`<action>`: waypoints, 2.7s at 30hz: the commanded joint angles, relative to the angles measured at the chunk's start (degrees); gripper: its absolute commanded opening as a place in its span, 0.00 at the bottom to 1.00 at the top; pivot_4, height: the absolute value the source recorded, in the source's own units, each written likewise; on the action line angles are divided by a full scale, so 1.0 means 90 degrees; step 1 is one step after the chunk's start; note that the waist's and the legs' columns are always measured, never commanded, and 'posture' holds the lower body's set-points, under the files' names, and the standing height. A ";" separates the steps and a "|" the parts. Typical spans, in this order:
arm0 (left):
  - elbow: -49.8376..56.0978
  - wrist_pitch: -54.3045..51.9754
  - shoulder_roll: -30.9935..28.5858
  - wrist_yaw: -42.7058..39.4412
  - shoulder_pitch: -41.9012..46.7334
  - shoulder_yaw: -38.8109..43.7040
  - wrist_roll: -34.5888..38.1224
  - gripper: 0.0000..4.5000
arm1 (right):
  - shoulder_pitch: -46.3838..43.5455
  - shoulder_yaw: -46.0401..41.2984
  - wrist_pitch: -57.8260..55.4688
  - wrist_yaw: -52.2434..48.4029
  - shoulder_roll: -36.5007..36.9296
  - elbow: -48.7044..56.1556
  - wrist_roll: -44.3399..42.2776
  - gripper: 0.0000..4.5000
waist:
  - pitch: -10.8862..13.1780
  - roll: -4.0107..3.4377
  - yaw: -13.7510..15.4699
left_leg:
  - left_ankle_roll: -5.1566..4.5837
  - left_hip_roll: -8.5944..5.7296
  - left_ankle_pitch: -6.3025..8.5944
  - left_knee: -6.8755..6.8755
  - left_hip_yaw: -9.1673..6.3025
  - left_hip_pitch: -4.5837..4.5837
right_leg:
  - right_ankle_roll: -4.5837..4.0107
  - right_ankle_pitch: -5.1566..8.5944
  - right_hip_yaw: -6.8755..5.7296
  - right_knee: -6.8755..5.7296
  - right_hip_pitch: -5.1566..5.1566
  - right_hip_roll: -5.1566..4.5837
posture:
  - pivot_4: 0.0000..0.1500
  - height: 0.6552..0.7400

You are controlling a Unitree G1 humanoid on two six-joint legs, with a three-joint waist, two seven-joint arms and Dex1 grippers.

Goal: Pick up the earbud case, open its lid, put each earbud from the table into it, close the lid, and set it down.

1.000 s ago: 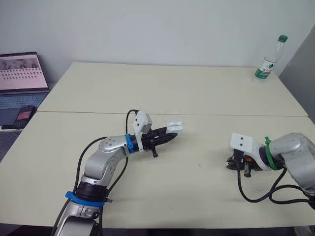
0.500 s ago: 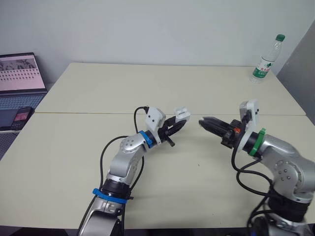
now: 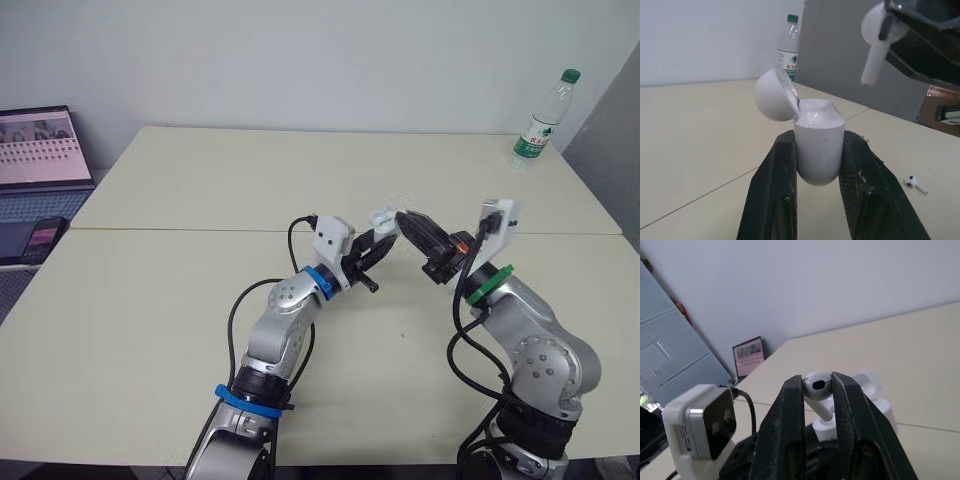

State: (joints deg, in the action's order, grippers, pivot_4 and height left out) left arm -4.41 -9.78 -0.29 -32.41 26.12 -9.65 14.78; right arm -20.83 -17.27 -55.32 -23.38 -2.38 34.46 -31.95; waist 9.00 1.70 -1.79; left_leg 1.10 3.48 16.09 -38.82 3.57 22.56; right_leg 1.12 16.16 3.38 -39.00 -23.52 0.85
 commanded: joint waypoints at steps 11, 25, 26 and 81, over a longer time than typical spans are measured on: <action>0.0492 0.0242 0.0010 -0.0190 -0.0080 -0.0112 0.0048 0.16 | 0.0369 0.0711 0.0595 0.0738 0.0032 -0.0058 -0.0436 0.09 | 0.0000 0.0000 0.0000 | 0.0000 0.0000 0.0000 0.0000 -0.0003 0.0008 | 0.0000 0.0000 -0.0004 0.0003 -0.0004 -0.0001 | 1.00 0.95; 0.0492 0.0260 -0.0002 -0.0248 -0.0082 -0.0077 0.0087 0.16 | 0.0420 0.0759 0.0899 0.1080 0.0364 -0.0308 -0.0751 0.09 | 0.0000 0.0000 -0.0001 | 0.0000 0.0001 0.0000 0.0000 -0.0007 0.0012 | 0.0001 0.0001 -0.0008 0.0005 -0.0004 0.0000 | 1.00 0.95; 0.0465 0.0267 -0.0008 -0.0253 -0.0051 -0.0056 0.0088 0.16 | 0.0433 0.0773 0.0905 0.1078 0.0404 -0.0319 -0.0760 0.09 | 0.0000 0.0000 -0.0001 | 0.0000 0.0000 0.0000 0.0000 -0.0007 0.0013 | 0.0001 0.0001 -0.0008 0.0006 -0.0004 -0.0001 | 1.00 0.95; 0.0565 0.0095 -0.0578 -0.0604 -0.0410 0.0229 0.0249 0.16 | 0.2177 -0.0361 0.0242 0.2122 0.2842 -0.1112 0.0685 0.80 | 0.0002 -0.0008 0.0010 | 0.0000 0.0001 0.0000 0.0004 -0.0002 0.0015 | 0.0034 0.0018 -0.0005 0.0011 -0.0004 -0.0001 | 1.00 0.95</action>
State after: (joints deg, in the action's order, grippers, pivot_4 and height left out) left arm -0.67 -9.59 -5.84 -37.21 21.08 -7.63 15.77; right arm -1.14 -20.86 -54.17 -3.71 22.43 24.21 -26.57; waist 9.01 1.62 -1.70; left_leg 1.11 3.49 16.09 -38.78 3.55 22.70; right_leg 1.42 16.32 3.34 -38.90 -23.56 0.84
